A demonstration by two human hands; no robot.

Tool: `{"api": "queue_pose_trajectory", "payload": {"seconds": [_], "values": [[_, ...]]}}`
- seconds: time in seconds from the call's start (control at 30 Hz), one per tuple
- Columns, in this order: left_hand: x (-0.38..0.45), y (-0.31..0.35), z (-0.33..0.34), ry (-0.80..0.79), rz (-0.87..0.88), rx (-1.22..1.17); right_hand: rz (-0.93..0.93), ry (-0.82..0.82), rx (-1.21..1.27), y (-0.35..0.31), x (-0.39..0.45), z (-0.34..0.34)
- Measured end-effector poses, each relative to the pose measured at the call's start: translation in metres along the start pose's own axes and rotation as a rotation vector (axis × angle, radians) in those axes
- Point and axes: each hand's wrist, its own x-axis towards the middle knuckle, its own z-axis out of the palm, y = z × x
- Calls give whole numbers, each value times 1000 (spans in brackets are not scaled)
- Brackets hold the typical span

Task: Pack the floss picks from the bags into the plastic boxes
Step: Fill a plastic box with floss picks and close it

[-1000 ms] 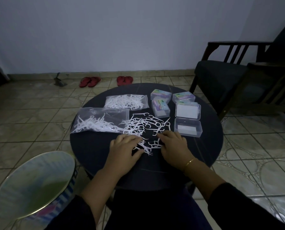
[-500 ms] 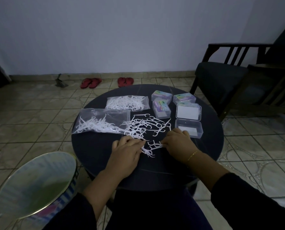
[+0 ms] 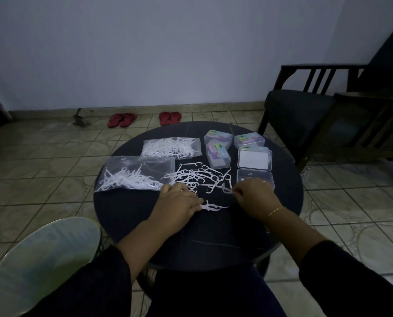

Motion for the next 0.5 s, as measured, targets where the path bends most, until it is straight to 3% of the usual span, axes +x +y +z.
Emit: {"api": "queue_pose_trajectory", "payload": {"seconds": [0.17, 0.33, 0.5], "values": [[14, 5, -7, -147, 16, 14, 138, 125, -27, 28, 13, -15], [28, 2, -12, -256, 77, 64, 179, 113, -110, 45, 25, -14], [39, 2, -16, -282, 138, 119, 175, 77, -12, 47, 16, -5]]}}
